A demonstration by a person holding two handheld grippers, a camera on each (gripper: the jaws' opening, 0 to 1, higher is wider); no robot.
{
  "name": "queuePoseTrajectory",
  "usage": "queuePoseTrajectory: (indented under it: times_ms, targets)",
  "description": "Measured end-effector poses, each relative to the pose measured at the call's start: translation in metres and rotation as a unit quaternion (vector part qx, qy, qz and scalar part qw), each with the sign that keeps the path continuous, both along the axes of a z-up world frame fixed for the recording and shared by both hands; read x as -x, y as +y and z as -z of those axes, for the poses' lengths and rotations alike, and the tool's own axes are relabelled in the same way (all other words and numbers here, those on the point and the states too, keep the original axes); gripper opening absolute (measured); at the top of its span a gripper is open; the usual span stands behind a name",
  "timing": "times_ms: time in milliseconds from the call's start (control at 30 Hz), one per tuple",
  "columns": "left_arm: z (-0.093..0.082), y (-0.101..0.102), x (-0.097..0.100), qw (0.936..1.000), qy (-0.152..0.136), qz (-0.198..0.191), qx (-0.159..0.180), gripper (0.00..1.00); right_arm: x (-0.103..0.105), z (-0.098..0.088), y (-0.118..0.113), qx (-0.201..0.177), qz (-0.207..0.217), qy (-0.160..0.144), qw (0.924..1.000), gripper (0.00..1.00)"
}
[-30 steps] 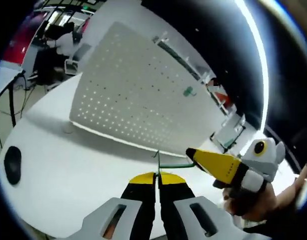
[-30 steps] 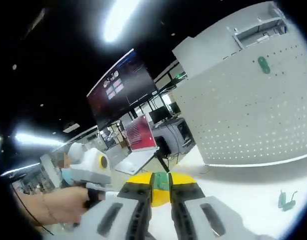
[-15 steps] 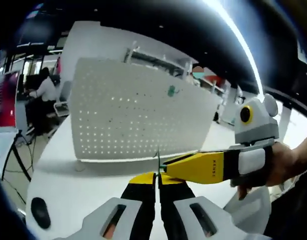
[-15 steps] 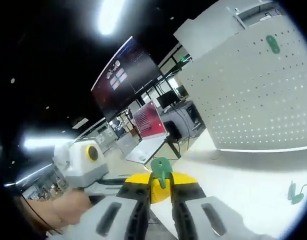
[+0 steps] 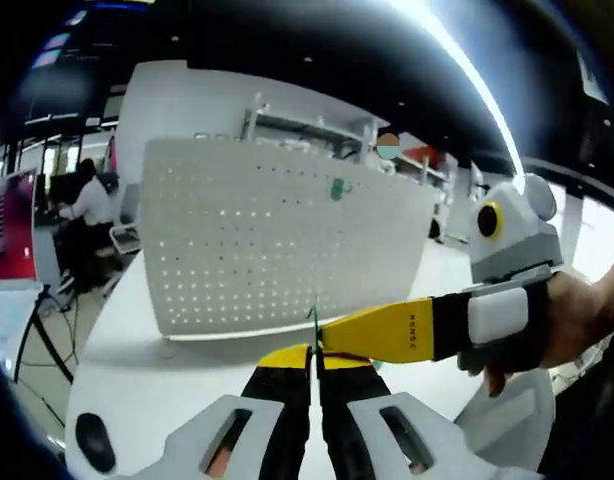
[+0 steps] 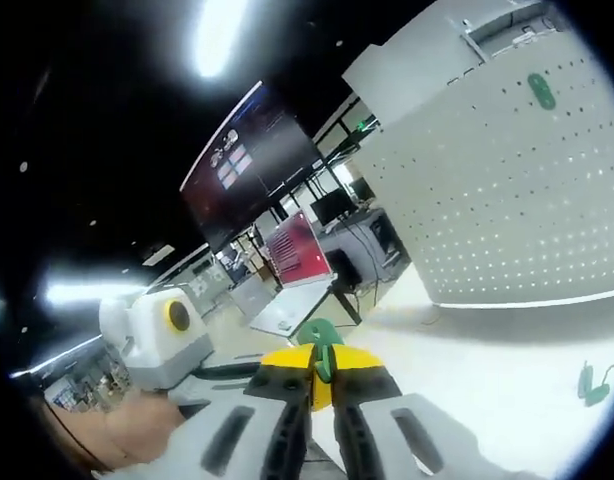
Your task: Insert the hook assembly into the mounting plate slot until the hook locks in place.
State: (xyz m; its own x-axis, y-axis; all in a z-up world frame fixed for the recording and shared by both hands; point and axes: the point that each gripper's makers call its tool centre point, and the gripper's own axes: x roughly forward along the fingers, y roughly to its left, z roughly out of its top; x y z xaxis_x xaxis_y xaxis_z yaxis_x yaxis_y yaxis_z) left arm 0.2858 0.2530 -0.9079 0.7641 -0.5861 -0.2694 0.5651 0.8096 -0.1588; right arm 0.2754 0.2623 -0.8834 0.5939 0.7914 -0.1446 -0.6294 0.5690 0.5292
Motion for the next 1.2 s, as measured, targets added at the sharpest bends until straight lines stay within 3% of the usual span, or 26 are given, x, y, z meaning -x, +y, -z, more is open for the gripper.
queuePoseTrajectory:
  times_ms: [67,233,300,533,667,933,1067,1133,1200]
  targets:
    - [0.000,0.002,-0.001,1.0000,0.000,0.001,0.000,0.01,-0.004,0.002,-0.002,0.017,0.007,-0.014,0.9997,0.00]
    - [-0.001,0.006,-0.003,1.0000,0.002,-0.001,0.008,0.02,-0.003,0.000,0.003,0.013,0.004,-0.014,0.9998,0.00]
    - [0.000,0.008,-0.004,0.9999,0.006,0.000,0.011,0.02,-0.004,0.000,0.004,0.033,0.006,-0.035,0.9988,0.00]
    - [0.006,0.009,-0.002,0.9996,0.022,0.007,0.017,0.03,-0.004,0.006,0.007,0.046,0.002,-0.032,0.9984,0.00]
    - [0.008,0.007,-0.001,0.9994,0.023,0.017,0.020,0.06,-0.005,0.004,0.004,0.056,0.005,-0.047,0.9973,0.00]
    - [0.012,0.006,0.004,0.9981,0.025,0.040,0.039,0.39,-0.017,0.004,-0.011,0.078,0.012,-0.062,0.9950,0.00]
    - [0.014,0.005,0.007,0.9977,0.028,0.047,0.041,0.65,-0.024,0.006,-0.018,0.090,0.020,-0.071,0.9933,0.00]
    - [0.016,0.001,0.013,0.9963,0.045,0.056,0.046,0.75,-0.025,0.006,-0.020,0.095,0.022,-0.076,0.9923,0.00]
    - [0.011,0.001,0.015,0.9964,0.036,0.058,0.050,0.81,-0.028,0.005,-0.023,0.102,0.029,-0.086,0.9906,0.00]
